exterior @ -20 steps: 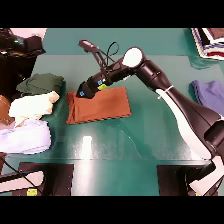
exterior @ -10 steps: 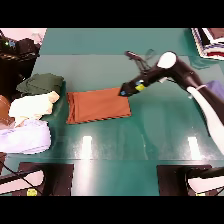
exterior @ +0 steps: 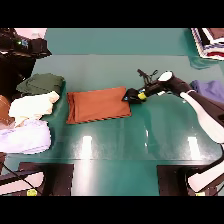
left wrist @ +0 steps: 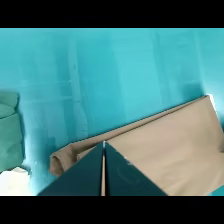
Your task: Fold the shirts.
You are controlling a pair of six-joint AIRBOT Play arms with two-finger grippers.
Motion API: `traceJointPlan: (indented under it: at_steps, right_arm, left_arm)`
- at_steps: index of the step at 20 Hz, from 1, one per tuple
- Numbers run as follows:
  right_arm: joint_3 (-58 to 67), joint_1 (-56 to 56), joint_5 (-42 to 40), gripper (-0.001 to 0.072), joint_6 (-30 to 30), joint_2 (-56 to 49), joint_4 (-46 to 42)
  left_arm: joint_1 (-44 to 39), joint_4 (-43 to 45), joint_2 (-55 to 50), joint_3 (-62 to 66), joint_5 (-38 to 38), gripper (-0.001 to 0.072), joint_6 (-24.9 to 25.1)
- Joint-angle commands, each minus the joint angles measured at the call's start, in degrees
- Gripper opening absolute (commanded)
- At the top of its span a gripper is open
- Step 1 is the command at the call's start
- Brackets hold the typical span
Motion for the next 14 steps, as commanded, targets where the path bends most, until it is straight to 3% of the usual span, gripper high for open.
traceJointPlan:
  at_steps: [1,2,3,4,9,14]
  right_arm:
    - [7.2,3.9,0.5,0.04,0.1,-6.9,3.3]
    - [9.0,4.7,0.8,0.0285,0.0,-8.0,3.5]
    - [10.5,5.2,0.9,0.012,-0.3,-8.6,3.4]
    - [11.6,5.4,1.0,0.0015,-1.1,-8.8,3.3]
    - [12.8,-0.8,-0.7,0.0014,0.7,-3.4,2.1]
    - [12.8,-18.9,0.1,0.0014,7.1,9.0,-14.0]
  left_arm:
    - [-0.7,-0.1,0.0,0.0,0.2,0.0027,0.2]
    - [-0.7,-0.2,0.0,0.0,0.0,0.0027,0.2]
    - [-0.7,-0.2,0.0,-0.1,-0.2,0.0027,0.1]
    - [-0.8,-0.5,0.0,-0.2,-0.2,0.0026,0.1]
    - [-6.4,-0.3,0.0,-0.2,1.4,0.0026,0.2]
    - [-13.0,-0.4,0.0,-0.2,3.0,0.0026,0.1]
